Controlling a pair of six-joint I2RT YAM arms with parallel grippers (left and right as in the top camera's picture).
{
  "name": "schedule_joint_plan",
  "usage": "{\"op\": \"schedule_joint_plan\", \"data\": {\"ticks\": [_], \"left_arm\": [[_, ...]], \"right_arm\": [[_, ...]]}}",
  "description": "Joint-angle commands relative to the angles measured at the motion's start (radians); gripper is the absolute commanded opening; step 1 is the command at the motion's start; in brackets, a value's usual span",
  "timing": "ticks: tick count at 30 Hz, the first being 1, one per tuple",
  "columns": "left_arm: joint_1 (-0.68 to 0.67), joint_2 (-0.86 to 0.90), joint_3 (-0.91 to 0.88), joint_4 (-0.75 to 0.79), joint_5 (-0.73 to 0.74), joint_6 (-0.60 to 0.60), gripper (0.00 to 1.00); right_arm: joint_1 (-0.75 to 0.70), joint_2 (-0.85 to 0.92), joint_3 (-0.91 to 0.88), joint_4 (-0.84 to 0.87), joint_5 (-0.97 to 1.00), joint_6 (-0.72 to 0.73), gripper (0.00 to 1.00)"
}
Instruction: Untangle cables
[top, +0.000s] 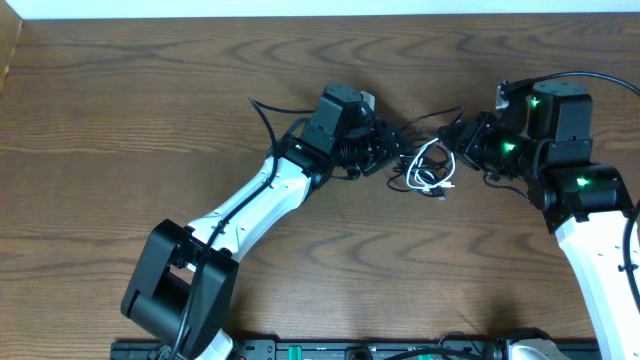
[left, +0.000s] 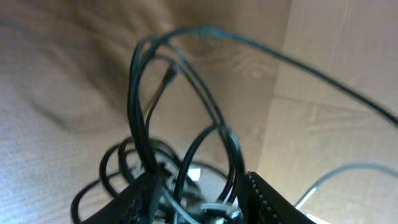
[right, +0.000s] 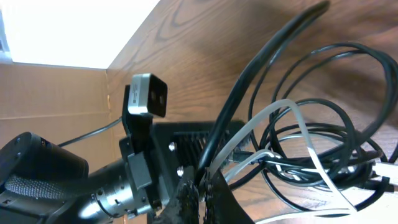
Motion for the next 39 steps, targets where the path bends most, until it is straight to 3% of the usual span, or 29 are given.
{"op": "schedule_joint_plan", "data": {"ticks": [1,3,10,23,27,34,39], "left_arm": [[0.002,-0.003,0.005,0.027,-0.05,-0.01,0.51],[0.002,-0.003,0.005,0.043,-0.05,-0.01,0.56],[0.002,-0.002,0.005,0.042,-0.05,-0.01,0.56],[0.002,-0.002,0.005,-0.175,-0.095,0.073,0.56],[0.002,-0.002,0.005,-0.269,-0.108,0.188,0.46],[0.002,-0.002,0.005,-0.609,-0.394,0.346,0.4],[0.008,-0.002,0.005,-0.692,-0.549,0.405,0.4]], "right_arm": [[0.006,-0.012,0.005,0.008,-0.051,0.01,0.01],[0.006,-0.012,0.005,0.009,-0.064,0.01,0.01],[0.006,-0.013,0.005,0.04,-0.143,0.01,0.01],[0.004,-0.013,0.005,0.091,-0.127,0.001,0.01],[0.004,-0.013,0.005,0.075,-0.048,-0.041,0.01],[0.004,-0.013,0.005,0.022,0.153,-0.141,0.01],[0.004,-0.011,0.005,-0.075,0.383,-0.179,0.01]]}}
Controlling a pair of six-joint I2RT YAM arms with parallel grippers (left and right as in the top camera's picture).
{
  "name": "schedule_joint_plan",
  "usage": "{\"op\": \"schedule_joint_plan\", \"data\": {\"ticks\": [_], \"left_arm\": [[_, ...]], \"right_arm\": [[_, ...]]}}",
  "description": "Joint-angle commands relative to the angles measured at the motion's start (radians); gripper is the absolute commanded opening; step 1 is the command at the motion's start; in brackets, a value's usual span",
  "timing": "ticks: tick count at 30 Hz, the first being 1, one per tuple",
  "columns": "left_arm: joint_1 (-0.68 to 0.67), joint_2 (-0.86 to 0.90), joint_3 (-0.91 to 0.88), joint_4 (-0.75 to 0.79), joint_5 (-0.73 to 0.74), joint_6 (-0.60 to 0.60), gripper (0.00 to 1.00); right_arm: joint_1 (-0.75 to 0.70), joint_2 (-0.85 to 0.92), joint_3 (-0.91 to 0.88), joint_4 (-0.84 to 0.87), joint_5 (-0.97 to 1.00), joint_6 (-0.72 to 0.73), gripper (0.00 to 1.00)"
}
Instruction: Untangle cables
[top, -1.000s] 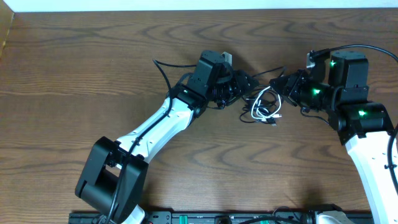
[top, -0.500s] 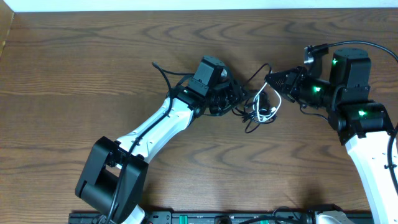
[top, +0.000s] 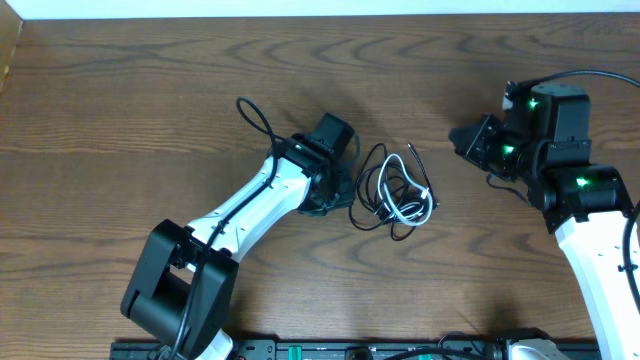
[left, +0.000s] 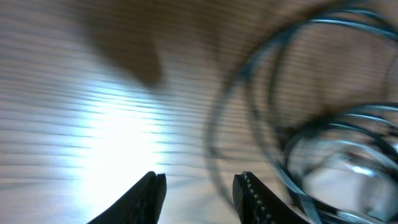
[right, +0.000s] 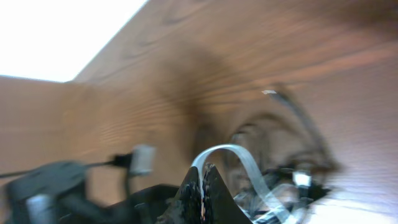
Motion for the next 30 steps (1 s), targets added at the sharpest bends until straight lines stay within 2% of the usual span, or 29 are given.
{"op": "schedule_joint_plan", "data": {"ticks": [1,3,6,8,11,15,20,21,23,24,27,30], "left_arm": [[0.01,-0.002,0.006,-0.008,-0.16,0.092,0.4],[0.017,-0.002,0.006,0.007,-0.172,0.1,0.41],[0.023,-0.002,0.006,0.039,-0.174,0.104,0.41],[0.022,-0.002,0.006,0.06,-0.174,0.111,0.41],[0.021,-0.002,0.006,0.071,-0.153,0.111,0.41],[0.021,-0.002,0.006,0.097,-0.016,0.177,0.41],[0.019,-0.002,0.006,0.114,0.219,0.359,0.41],[0.019,-0.002,0.006,0.107,0.24,0.393,0.46],[0.019,-0.002,0.006,0.077,0.253,0.446,0.6],[0.019,-0.002,0.006,0.067,0.253,0.464,0.63],[0.019,-0.002,0.006,0.039,0.263,0.512,0.69],[0.019,-0.002,0.006,0.037,0.332,0.56,0.69]], "right_arm": [[0.004,-0.011,0.006,-0.045,0.245,-0.079,0.01],[0.004,-0.011,0.006,-0.098,0.333,-0.106,0.01],[0.004,-0.005,0.006,-0.164,0.346,-0.172,0.02],[0.008,0.005,0.006,-0.208,0.31,-0.213,0.12],[0.017,0.027,0.006,-0.278,0.208,-0.291,0.18],[0.048,0.071,-0.006,-0.322,0.125,-0.341,0.31],[0.09,0.156,-0.038,-0.306,0.097,-0.33,0.33],[0.095,0.179,-0.044,-0.294,0.097,-0.33,0.33],[0.1,0.222,-0.053,-0.259,0.093,-0.332,0.33],[0.101,0.241,-0.056,-0.241,0.093,-0.344,0.33],[0.101,0.31,-0.058,-0.186,0.093,-0.39,0.33],[0.101,0.363,-0.058,-0.14,0.092,-0.432,0.32]]}}
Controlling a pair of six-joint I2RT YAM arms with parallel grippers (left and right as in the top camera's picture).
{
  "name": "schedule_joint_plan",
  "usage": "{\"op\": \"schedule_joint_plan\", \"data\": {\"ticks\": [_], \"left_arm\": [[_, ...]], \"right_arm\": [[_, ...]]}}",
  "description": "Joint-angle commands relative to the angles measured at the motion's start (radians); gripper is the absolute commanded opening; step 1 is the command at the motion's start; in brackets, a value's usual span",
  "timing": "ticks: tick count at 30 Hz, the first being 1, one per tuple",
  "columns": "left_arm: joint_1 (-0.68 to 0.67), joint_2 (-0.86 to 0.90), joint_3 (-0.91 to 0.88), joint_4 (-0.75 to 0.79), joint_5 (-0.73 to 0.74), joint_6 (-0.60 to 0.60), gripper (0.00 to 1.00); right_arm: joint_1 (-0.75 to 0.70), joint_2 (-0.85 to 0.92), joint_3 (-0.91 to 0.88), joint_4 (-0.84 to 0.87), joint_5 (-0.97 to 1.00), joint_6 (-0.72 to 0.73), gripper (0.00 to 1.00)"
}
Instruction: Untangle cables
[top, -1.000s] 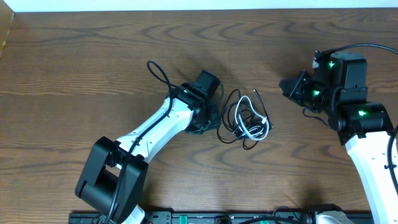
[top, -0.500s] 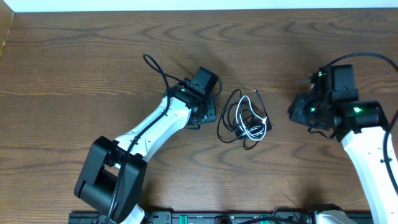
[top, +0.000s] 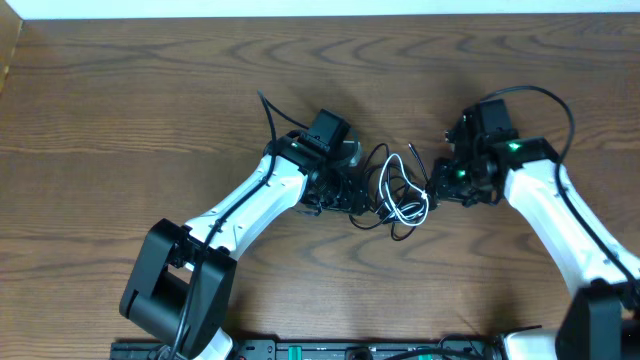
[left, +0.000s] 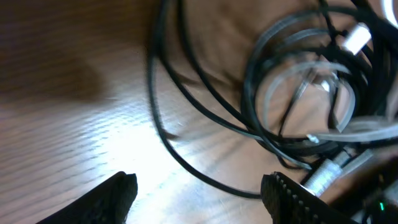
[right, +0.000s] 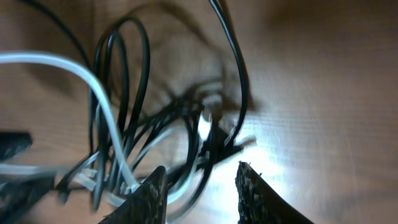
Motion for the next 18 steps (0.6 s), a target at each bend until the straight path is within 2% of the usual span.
{"op": "schedule_joint_plan", "data": {"ticks": [1,8,18], "left_arm": [[0.0,-0.002,0.006,-0.006,0.113,0.111,0.69],[-0.017,-0.002,0.006,-0.038,0.141,0.114,0.69],[-0.085,-0.002,0.006,-0.133,0.142,0.114,0.69]], "right_arm": [[0.006,0.06,-0.005,0.039,-0.024,-0.089,0.32],[0.03,0.139,-0.005,0.122,-0.227,-0.224,0.34],[0.07,0.143,-0.005,0.153,-0.121,-0.229,0.43]]}}
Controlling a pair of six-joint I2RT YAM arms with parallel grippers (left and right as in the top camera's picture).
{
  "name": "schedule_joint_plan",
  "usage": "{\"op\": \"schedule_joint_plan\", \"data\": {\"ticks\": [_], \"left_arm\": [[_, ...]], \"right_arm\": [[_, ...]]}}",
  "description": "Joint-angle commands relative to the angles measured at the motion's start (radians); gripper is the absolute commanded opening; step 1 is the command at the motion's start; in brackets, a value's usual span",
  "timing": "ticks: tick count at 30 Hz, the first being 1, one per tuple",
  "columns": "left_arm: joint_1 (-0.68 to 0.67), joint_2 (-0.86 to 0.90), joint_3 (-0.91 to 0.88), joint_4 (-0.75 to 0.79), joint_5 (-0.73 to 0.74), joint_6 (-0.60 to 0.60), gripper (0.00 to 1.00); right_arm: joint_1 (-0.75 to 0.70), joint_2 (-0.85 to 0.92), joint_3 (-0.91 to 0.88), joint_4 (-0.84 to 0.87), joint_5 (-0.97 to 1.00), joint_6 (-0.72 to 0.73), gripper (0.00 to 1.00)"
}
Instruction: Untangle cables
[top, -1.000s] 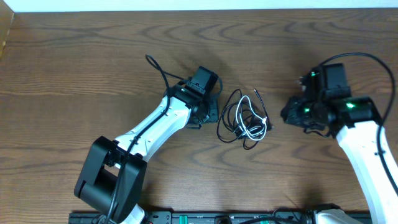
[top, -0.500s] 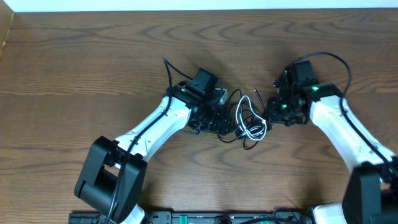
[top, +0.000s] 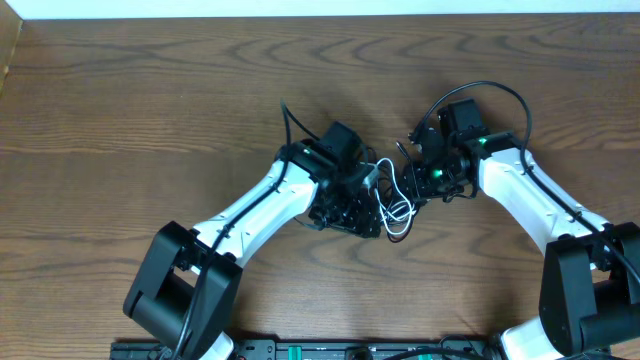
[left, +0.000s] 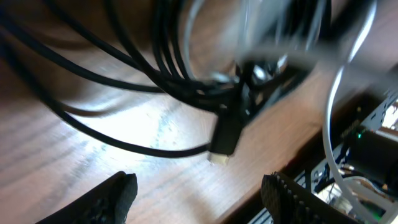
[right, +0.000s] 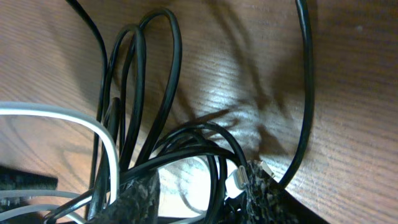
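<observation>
A tangle of black cables (top: 392, 196) with a white cable (top: 401, 208) looped through it lies mid-table. My left gripper (top: 352, 212) sits at its lower left, fingers wide apart; in its wrist view the left gripper (left: 196, 199) is open just short of a black plug (left: 226, 134) and several black strands. My right gripper (top: 425, 178) presses in from the right. In its wrist view the right gripper (right: 199, 193) stands open with black loops (right: 205, 149) and a white plug (right: 235, 180) between its fingers.
A black strand (top: 290, 118) trails up and left from the tangle past the left arm. The right arm's own black lead (top: 490, 95) arches above its wrist. The dark wooden table (top: 120, 120) has a cardboard wall along its far edge.
Both grippers have closed in on the tangle: the left is lower and further right, the right further left and up. The cables are bunched tighter between them. Both stay open.
The tangle first hung stretched between the two grippers, the right shut on a black strand. Then it lay loose on the table with both arms drawn back. After that both grippers stood open at its sides, and now they are in among the strands.
</observation>
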Motion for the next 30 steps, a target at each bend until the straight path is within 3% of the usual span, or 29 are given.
{"op": "schedule_joint_plan", "data": {"ticks": [1,12,21,30], "left_arm": [[-0.021,-0.002,0.006,-0.011,0.02,0.024,0.69],[-0.043,-0.002,0.006,-0.001,-0.062,0.024,0.75],[-0.045,-0.002,0.006,0.039,-0.101,0.023,0.76],[-0.045,-0.002,0.006,0.042,-0.101,0.02,0.76]], "right_arm": [[0.011,0.004,-0.004,0.013,0.042,-0.024,0.44],[0.018,0.004,-0.006,0.063,0.086,-0.054,0.5],[0.037,0.004,-0.006,0.108,0.086,-0.069,0.67],[0.051,0.004,-0.006,0.107,0.087,-0.072,0.72]]}}
